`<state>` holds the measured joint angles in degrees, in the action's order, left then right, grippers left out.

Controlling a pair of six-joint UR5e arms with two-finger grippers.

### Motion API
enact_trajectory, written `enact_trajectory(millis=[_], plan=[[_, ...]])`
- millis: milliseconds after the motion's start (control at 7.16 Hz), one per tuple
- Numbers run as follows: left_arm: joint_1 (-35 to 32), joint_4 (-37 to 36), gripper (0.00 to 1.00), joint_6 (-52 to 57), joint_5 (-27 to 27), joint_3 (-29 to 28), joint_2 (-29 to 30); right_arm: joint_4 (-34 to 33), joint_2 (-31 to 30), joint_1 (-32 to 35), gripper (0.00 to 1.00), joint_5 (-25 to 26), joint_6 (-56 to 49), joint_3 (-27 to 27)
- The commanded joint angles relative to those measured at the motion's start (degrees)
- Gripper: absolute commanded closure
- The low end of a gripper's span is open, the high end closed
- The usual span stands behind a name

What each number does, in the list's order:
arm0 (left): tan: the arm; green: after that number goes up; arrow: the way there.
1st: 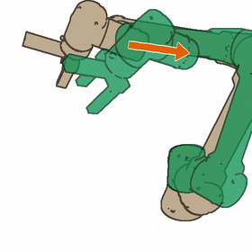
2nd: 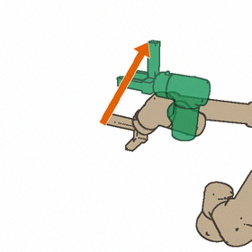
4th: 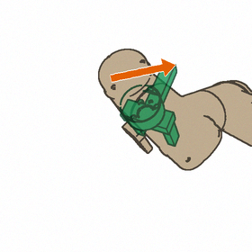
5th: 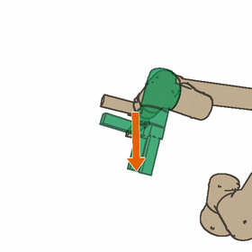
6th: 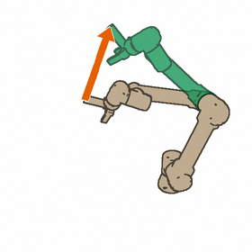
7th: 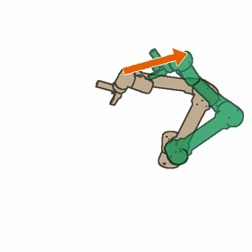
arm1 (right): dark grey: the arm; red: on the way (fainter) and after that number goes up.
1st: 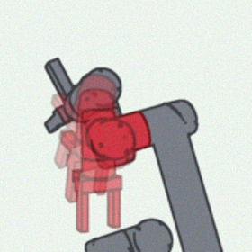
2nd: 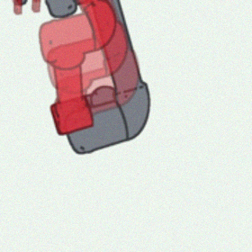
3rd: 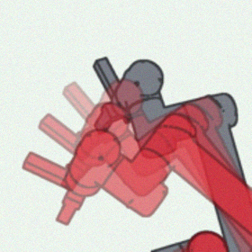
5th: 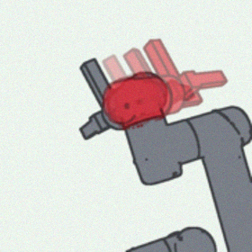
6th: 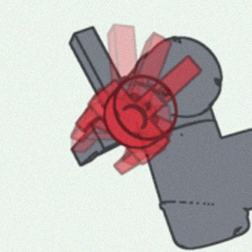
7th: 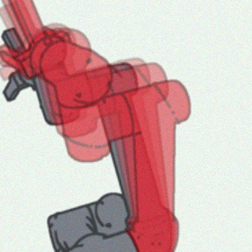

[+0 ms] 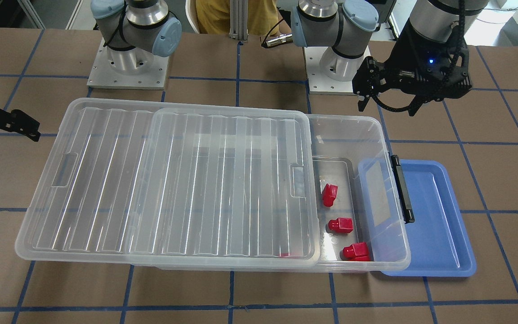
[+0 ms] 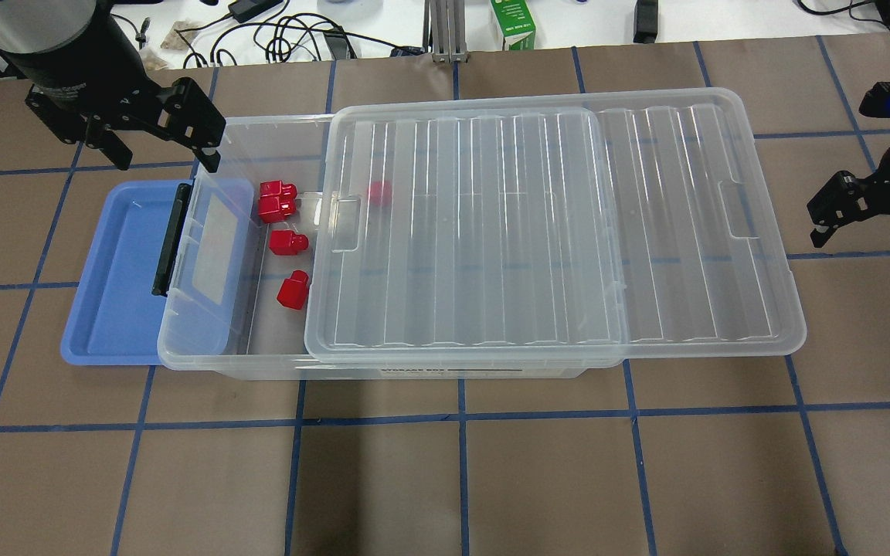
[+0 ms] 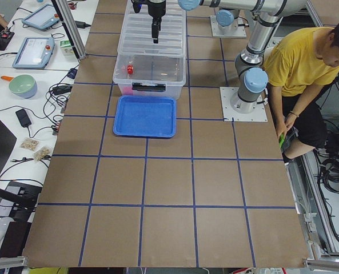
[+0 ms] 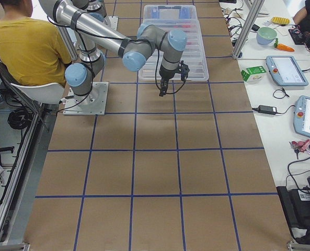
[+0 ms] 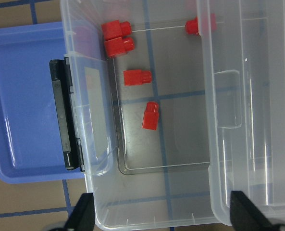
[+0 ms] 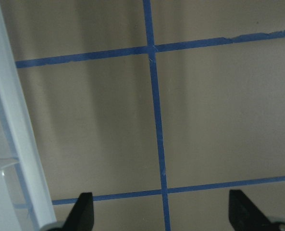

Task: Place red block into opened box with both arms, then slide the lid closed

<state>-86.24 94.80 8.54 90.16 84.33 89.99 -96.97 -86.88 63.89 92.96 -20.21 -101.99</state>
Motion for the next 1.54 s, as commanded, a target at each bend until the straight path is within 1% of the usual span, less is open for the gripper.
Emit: enact_trajectory(millis=[0, 419, 699, 838, 1118, 1397], plan=[[0.2, -0.1, 0.0, -0.4, 0.1, 1.2, -1.0, -0.2, 0.5, 1.3, 0.0, -2.4, 0.2, -0.5], [0.2, -0.1, 0.0, -0.4, 0.0, 1.3, -1.1, -0.2, 1.3, 1.3, 0.0, -1.8, -0.6, -1.0], [0.2, -0.2, 0.0, -0.4, -0.1, 1.3, -1.1, -0.5, 0.9, 1.4, 0.0, -2.2, 0.3, -3.1], [0.2, -0.3, 0.0, -0.2, 0.0, 1.3, -1.1, -0.6, 0.7, 2.3, 0.0, -2.4, 0.3, -3.0], [0.2, -0.3, 0.0, -0.3, 0.0, 1.3, -1.1, -2.1, 1.0, 6.8, 0.0, -2.4, 5.0, -3.0], [0.2, -0.3, 0.0, -0.2, 0.0, 1.3, -1.1, -2.4, 1.0, 9.8, 0.0, -2.5, 7.3, -3.1]])
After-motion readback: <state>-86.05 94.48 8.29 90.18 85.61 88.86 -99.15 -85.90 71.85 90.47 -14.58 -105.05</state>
